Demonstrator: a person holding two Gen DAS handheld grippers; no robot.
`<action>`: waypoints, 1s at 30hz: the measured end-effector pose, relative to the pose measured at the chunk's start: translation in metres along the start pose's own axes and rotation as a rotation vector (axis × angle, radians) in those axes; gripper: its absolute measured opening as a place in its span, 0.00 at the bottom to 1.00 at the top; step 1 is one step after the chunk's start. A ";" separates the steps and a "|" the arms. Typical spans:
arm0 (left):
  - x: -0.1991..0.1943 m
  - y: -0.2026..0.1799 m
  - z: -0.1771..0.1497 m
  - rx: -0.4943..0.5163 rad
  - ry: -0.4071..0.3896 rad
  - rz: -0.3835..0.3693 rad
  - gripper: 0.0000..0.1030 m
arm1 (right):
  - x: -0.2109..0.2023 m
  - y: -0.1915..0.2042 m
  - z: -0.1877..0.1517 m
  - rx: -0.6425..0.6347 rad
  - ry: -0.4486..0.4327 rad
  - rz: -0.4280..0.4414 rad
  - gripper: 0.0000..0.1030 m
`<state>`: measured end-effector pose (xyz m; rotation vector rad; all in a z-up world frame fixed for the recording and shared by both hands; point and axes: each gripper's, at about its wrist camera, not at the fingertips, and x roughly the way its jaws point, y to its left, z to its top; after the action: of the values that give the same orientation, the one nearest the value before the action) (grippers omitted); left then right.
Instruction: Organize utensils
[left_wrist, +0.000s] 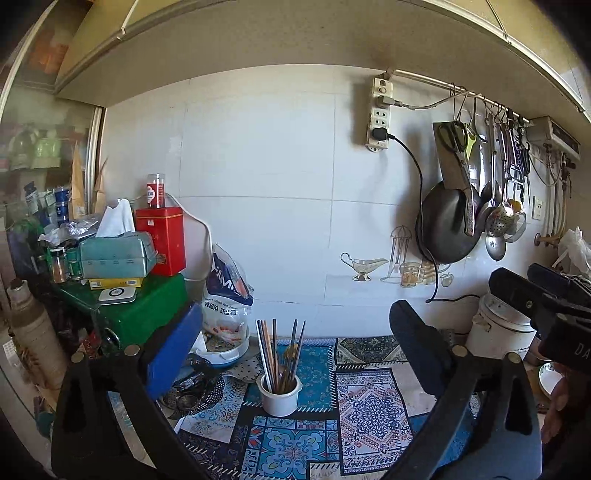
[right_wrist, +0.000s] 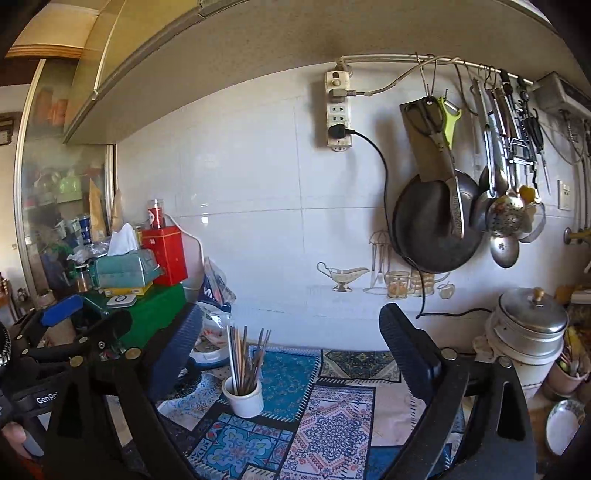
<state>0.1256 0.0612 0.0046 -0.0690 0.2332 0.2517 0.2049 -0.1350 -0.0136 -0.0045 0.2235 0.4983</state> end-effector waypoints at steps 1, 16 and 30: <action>-0.005 0.001 -0.002 0.002 -0.001 0.003 0.99 | -0.006 0.000 -0.003 0.001 -0.002 -0.016 0.99; -0.045 -0.003 -0.014 0.034 -0.013 -0.032 0.99 | -0.047 0.015 -0.017 -0.025 0.011 -0.072 1.00; -0.047 -0.004 -0.018 0.031 -0.002 -0.047 0.99 | -0.054 0.014 -0.017 -0.018 0.014 -0.083 1.00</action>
<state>0.0786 0.0447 -0.0015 -0.0436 0.2336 0.2009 0.1483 -0.1488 -0.0178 -0.0351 0.2317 0.4174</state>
